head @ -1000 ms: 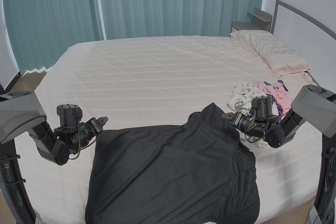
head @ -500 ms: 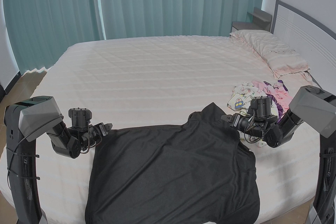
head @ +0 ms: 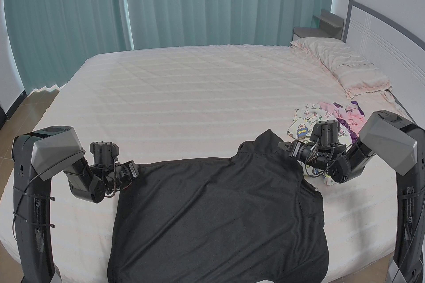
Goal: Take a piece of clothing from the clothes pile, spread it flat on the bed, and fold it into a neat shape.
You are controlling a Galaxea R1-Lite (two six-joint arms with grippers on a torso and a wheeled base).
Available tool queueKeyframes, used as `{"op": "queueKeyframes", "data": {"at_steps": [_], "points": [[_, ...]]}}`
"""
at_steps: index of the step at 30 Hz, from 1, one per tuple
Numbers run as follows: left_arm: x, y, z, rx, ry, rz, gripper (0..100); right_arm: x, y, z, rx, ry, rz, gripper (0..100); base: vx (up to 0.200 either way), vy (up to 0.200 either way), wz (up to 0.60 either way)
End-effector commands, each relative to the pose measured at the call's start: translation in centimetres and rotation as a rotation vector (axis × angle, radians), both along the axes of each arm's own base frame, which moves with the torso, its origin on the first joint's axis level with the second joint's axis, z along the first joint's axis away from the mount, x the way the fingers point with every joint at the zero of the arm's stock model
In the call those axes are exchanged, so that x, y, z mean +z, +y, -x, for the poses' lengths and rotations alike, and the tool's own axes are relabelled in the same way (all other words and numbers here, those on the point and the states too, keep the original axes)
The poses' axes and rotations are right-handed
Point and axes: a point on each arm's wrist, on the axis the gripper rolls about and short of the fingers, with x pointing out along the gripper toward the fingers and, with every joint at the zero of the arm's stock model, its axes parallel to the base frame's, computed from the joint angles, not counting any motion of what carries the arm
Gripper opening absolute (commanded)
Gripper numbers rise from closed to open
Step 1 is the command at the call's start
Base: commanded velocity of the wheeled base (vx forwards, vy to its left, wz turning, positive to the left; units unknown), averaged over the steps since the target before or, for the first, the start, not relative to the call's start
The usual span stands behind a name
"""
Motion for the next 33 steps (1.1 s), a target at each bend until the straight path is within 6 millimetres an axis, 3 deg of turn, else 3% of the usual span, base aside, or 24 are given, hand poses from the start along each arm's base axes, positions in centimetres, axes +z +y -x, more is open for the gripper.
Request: {"op": "queueKeyframes", "data": {"at_steps": [1,8,16,17,25,26,29,33], "points": [[-0.1,0.1,0.1,0.003,0.005,0.004,0,-0.9,0.1,-1.1,0.011,-0.012,0.019,100,0.0,0.0,0.0],[1.9,0.2,1.5,0.023,-0.035,0.03,0,-3.3,0.6,-3.8,0.063,-0.072,0.125,100,0.0,0.0,0.0],[1.9,0.2,2.7,0.022,-0.046,0.025,0,-4.5,1.2,-5.6,0.073,-0.112,0.121,100,0.0,0.0,0.0],[1.7,0.2,3.0,0.022,-0.034,0.025,0,-4.8,1.3,-5.9,0.075,-0.103,0.122,0,0.0,0.0,0.0],[1.5,0.2,3.3,0.023,-0.02,0.028,0,-4.0,1.0,-5.8,0.059,-0.086,0.103,0,0.0,0.0,0.0],[1.4,0.2,3.5,0.022,-0.011,0.023,0,-2.9,0.6,-5.2,0.044,-0.079,0.082,0,0.0,0.0,0.0],[1.5,0.2,3.7,0.023,-0.01,0.019,0,-2.1,0.1,-4.5,0.044,-0.067,0.067,0,0.0,0.0,0.0],[2.6,0.3,4.4,0.025,-0.021,0.016,0,0.4,-0.8,-0.9,0.104,-0.024,0.035,0,0.0,0.0,0.0]]}}
